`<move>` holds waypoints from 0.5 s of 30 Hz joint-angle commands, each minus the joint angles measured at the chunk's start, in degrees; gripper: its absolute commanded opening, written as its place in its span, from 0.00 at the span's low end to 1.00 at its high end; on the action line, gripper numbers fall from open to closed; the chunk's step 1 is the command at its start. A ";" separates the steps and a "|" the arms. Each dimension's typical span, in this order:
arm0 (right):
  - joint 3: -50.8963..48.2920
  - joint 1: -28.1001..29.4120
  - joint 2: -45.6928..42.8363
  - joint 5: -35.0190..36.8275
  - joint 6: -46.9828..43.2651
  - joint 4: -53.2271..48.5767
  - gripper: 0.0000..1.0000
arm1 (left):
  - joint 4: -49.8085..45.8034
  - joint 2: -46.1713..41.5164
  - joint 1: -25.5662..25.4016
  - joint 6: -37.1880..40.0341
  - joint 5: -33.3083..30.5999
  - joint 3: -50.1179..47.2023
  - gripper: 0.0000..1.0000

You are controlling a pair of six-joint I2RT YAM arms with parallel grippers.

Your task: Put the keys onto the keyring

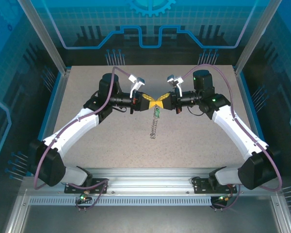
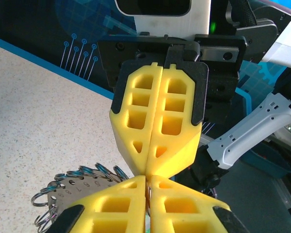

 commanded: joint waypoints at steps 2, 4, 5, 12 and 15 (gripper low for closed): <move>1.31 0.89 0.51 -0.94 0.15 1.26 0.00 | 2.20 0.61 0.16 -0.63 3.09 1.10 0.05; 1.31 0.91 0.55 -0.61 0.42 1.60 0.00 | 2.19 0.46 0.16 -0.59 3.63 0.85 0.01; 1.31 0.86 0.62 -0.46 0.65 1.82 0.00 | 2.02 0.47 0.18 -0.41 4.06 0.87 0.00; 1.33 0.91 0.65 0.72 2.20 3.31 0.00 | 4.67 -0.04 0.07 -1.97 4.78 -0.88 0.00; 1.15 0.64 0.23 1.81 3.39 4.09 0.08 | 7.76 -0.30 0.08 -4.00 3.36 -1.95 0.00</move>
